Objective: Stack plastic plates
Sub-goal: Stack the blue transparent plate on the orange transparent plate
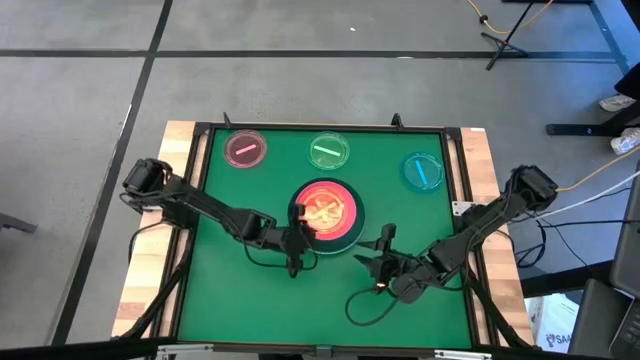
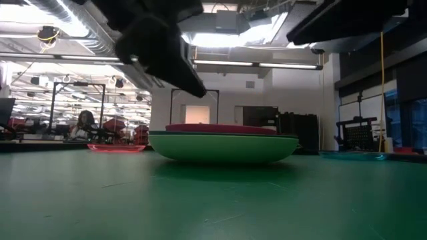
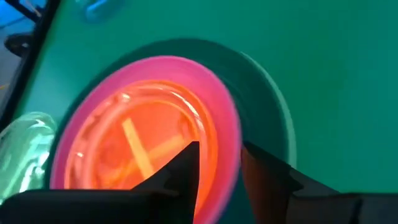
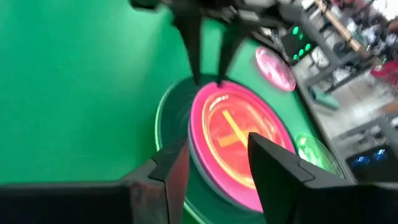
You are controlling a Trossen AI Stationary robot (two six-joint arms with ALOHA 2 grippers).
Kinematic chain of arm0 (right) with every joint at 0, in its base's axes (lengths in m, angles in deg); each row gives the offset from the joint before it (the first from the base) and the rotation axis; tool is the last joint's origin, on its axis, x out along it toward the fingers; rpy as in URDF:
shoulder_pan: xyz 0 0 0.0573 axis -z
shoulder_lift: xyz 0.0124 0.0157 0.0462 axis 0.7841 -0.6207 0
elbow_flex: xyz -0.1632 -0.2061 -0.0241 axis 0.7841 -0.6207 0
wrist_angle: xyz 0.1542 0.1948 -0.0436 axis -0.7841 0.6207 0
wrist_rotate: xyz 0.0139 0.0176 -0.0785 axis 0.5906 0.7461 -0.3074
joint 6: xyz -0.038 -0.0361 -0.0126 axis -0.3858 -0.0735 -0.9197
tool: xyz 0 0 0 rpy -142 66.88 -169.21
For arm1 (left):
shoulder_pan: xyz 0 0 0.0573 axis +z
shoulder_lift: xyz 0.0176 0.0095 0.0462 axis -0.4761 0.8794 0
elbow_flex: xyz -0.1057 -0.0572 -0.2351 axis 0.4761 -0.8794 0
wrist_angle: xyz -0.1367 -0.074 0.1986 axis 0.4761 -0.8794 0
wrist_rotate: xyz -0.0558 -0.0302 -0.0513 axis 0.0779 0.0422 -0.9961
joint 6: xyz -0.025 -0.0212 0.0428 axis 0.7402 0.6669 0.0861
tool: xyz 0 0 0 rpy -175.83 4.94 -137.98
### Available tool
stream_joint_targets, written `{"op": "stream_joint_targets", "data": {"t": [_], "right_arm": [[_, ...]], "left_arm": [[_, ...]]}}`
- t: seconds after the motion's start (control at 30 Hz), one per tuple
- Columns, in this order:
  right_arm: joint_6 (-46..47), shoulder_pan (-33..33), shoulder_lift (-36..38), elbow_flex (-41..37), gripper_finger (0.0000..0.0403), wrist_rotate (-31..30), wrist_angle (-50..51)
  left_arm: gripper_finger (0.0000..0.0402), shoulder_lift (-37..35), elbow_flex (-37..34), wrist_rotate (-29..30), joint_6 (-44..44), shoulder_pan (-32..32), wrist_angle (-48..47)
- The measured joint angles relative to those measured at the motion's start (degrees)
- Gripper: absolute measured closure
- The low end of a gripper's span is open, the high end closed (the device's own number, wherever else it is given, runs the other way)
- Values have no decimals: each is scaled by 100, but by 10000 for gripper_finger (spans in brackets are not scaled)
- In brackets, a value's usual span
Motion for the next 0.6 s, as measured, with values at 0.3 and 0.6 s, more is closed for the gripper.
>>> {"op": "stream_joint_targets", "data": {"t": [0.3,0.6], "right_arm": [[1541,564,265,2,246,190,1773],[2782,1825,384,2,246,825,3798]], "left_arm": [[291,-32,-572,251,737,-828,437],[291,-1069,-1265,339,351,-1241,1105]]}}
